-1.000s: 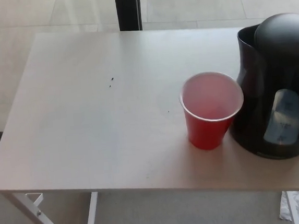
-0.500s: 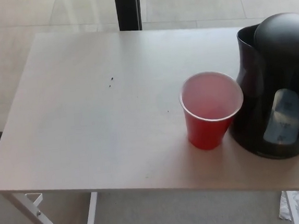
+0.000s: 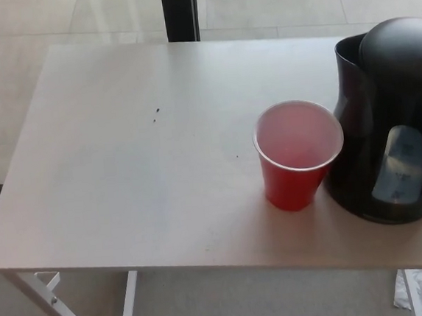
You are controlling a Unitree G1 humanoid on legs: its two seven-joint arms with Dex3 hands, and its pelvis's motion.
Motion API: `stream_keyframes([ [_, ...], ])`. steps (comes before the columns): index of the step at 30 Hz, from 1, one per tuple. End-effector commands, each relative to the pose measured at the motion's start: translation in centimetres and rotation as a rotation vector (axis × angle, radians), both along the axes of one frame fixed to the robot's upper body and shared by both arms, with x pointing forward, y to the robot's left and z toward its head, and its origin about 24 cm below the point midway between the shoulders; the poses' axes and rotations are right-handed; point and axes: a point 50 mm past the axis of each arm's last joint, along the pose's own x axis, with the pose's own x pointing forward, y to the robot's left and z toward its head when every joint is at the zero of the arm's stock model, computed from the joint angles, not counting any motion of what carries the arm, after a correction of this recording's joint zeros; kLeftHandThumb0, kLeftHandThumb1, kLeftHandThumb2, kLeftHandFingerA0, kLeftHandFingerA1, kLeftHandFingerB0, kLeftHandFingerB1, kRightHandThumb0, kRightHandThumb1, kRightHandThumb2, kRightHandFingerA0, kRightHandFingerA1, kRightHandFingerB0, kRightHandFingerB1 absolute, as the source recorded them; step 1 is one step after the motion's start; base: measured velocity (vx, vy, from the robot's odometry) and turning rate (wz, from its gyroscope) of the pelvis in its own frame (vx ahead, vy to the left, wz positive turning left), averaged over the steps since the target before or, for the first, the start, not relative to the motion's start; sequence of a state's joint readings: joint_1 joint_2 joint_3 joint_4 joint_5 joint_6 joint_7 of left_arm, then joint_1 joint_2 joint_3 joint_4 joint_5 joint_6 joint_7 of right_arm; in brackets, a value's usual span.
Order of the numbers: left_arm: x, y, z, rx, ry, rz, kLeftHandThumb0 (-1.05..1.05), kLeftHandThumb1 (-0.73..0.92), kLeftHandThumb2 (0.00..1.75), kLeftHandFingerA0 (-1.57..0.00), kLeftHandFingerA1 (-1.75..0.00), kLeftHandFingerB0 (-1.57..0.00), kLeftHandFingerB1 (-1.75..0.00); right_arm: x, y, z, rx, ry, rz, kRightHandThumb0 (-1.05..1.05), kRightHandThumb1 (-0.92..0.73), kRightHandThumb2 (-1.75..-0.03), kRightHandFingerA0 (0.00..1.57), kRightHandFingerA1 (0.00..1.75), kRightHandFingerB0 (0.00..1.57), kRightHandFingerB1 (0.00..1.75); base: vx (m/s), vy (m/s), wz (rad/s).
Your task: The robot uses its right hand to lift up a kettle kept on the middle of the desk by its handle and tilt it into a glass kept next to it to pour out water
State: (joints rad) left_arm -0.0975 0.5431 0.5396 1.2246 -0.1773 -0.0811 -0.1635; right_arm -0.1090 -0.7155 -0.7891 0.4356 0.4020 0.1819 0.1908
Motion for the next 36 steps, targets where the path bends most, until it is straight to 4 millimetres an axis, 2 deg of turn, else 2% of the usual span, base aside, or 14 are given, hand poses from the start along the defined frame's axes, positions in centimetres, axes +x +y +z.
stream_keyframes([
  [1, 0.0, 0.6, 0.8, 0.024, -0.027, -0.018, -0.76, 0.62, 0.59, -0.65, -0.57, -0.52, -0.52, 4.3, 3.6, 4.4, -0.004, 0.074, 0.36, -0.69, -0.44, -0.79, 0.35, 0.5, 0.12, 0.39, 0.0, 0.0, 0.0],
  [5, 0.1, 0.6, 0.8, 0.023, -0.034, -0.017, -0.74, 0.62, 0.59, -0.69, -0.59, -0.52, -0.54, 6.8, 6.8, 5.6, -0.135, 0.117, 0.519, -0.68, -0.46, -0.8, 0.62, 0.65, 0.06, 0.3, 0.0, 0.0, 0.0],
  [8, -0.1, 0.7, 0.9, 0.027, -0.027, -0.018, -0.74, 0.62, 0.59, -0.7, -0.6, -0.5, -0.53, 8.0, 8.0, 5.3, -0.169, 0.153, 0.566, -0.68, -0.4, -0.81, 0.09, 0.46, 0.0, 0.28, 0.0, 0.0, 0.0],
  [13, -0.1, 0.7, 0.9, 0.017, -0.035, -0.011, -0.76, 0.61, 0.59, -0.68, -0.59, -0.52, -0.54, 8.8, 8.7, 4.1, -0.17, 0.197, 0.613, -0.68, -0.4, -0.81, 0.09, 0.46, 0.01, 0.27, 0.0, 0.0, 0.0],
  [14, -0.1, 0.7, 0.8, 0.019, -0.033, -0.014, -0.77, 0.46, 0.91, -0.66, -0.67, -0.5, -0.63, 8.9, 8.7, 3.8, -0.159, 0.205, 0.61, -0.36, -0.2, -0.85, 0.03, 0.5, 0.0, 0.48, 0.0, 0.0, 0.0],
  [16, -0.1, 0.6, 0.7, 0.016, -0.032, -0.014, -0.78, 0.6, 0.58, -0.71, -0.61, -0.53, -0.56, 9.1, 8.8, 3.1, -0.152, 0.241, 0.616, -0.67, -0.39, -0.78, 0.1, 0.45, 0.0, 0.33, 0.0, 0.0, 0.0],
  [18, -0.2, 0.6, 0.7, 0.022, -0.033, -0.022, -0.78, 0.46, 0.9, -0.67, -0.68, -0.52, -0.63, 9.1, 8.8, 2.5, -0.116, 0.259, 0.639, -0.64, -0.38, -0.74, 0.05, 0.37, 0.08, 0.27, 0.0, 0.0, 0.0],
  [19, -0.3, 0.6, 0.7, 0.028, -0.02, -0.029, -0.77, 0.63, 0.59, -0.69, -0.59, -0.51, -0.54, 9.1, 8.8, 2.4, -0.118, 0.268, 0.641, -0.78, -0.42, -0.73, 0.01, 0.39, 0.1, 0.3, 0.0, 0.0, 0.0],
  [22, -0.4, 0.7, 0.7, 0.032, -0.012, -0.024, -0.74, 0.47, 0.91, -0.68, -0.67, -0.46, -0.62, 9.2, 8.8, 1.9, -0.145, 0.323, 0.635, -0.36, -0.27, -0.88, 0.01, 0.5, 0.0, 0.48, 0.0, 0.0, 0.0],
  [23, -0.4, 0.8, 0.8, 0.03, -0.014, -0.025, -0.75, 0.62, 0.59, -0.71, -0.61, -0.51, -0.55, 9.3, 8.9, 1.7, -0.139, 0.331, 0.642, -0.73, -0.41, -0.8, 0.19, 0.45, 0.04, 0.32, 0.0, 0.0, 0.0],
  [29, -0.5, 0.8, 0.8, 0.028, -0.016, -0.03, -0.76, 0.62, 0.59, -0.73, -0.61, -0.52, -0.55, 9.6, 9.3, 1.2, -0.244, 0.435, 0.622, -0.69, -0.42, -0.74, 0.16, 0.42, 0.09, 0.37, 0.0, 0.0, 0.0],
  [30, -0.6, 0.8, 0.8, 0.023, -0.023, -0.024, -0.74, 0.46, 0.9, -0.67, -0.67, -0.53, -0.62, 9.8, 9.4, 1.1, -0.25, 0.448, 0.628, -0.35, -0.28, -0.88, 0.01, 0.49, 0.0, 0.49, 0.0, 0.0, 0.0],
  [34, -0.5, 0.9, 0.9, 0.03, -0.015, -0.021, -0.76, 0.61, 0.58, -0.71, -0.6, -0.57, -0.55, 10.4, 9.7, 0.8, -0.243, 0.43, 0.645, -0.36, -0.26, -0.88, 0.01, 0.49, 0.0, 0.49, 0.0, 0.0, 0.0],
  [36, -0.4, 0.8, 0.8, 0.029, -0.014, -0.023, -0.74, 0.47, 0.91, -0.66, -0.67, -0.51, -0.62, 10.4, 9.7, 0.7, -0.249, 0.433, 0.645, -0.37, -0.22, -0.86, 0.01, 0.5, 0.0, 0.49, 0.0, 0.0, 0.0],
])
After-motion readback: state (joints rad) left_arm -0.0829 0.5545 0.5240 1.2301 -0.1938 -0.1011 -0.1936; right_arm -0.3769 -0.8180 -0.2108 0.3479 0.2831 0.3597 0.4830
